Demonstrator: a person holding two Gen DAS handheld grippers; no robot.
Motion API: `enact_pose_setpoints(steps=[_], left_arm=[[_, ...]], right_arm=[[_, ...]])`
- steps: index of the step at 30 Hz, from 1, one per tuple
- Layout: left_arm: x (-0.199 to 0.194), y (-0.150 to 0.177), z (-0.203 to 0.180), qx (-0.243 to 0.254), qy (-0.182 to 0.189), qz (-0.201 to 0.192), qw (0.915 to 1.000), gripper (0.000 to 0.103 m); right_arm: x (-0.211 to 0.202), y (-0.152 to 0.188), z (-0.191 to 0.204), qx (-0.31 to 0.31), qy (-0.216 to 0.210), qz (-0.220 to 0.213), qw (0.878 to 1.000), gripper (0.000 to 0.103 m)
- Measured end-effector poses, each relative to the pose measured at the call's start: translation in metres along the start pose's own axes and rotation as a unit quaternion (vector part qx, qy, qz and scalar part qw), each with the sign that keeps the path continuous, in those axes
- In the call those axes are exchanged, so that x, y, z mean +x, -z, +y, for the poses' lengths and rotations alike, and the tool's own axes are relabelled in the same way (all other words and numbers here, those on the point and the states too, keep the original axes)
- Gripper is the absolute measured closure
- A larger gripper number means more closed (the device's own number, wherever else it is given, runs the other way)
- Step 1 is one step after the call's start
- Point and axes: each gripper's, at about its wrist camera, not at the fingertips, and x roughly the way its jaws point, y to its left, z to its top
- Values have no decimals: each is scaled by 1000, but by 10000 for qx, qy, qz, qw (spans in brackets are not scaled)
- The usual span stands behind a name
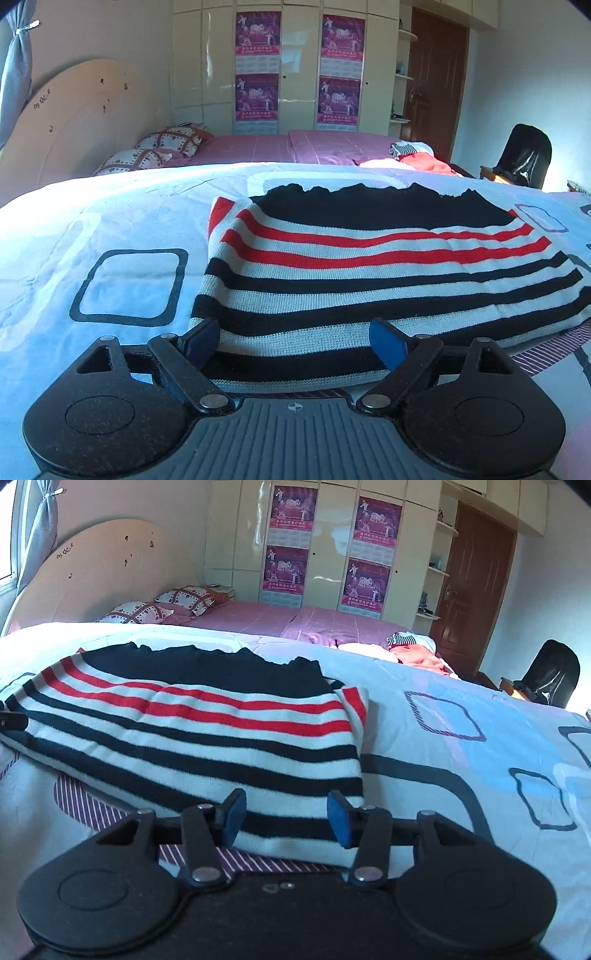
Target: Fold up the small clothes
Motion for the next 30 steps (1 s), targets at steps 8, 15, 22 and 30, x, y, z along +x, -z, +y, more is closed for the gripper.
enact_pose_setpoints(steps=[8,15,22,30], left_arm=[[17,5,6,103,132,279,9995,15],[17,8,9,105,185,241,9995,15],[18,5,12,283,296,341,9986,15],[-31,9,23,-577,352,156,9976,15]], right_arm=[[31,9,-8,147,-36,340,9993,55],[31,14,-12,68,3,409,9991,55],[33,11,-15,131,-62,509,9986,52],[-14,13,-15,375,-149,225,9989,56]])
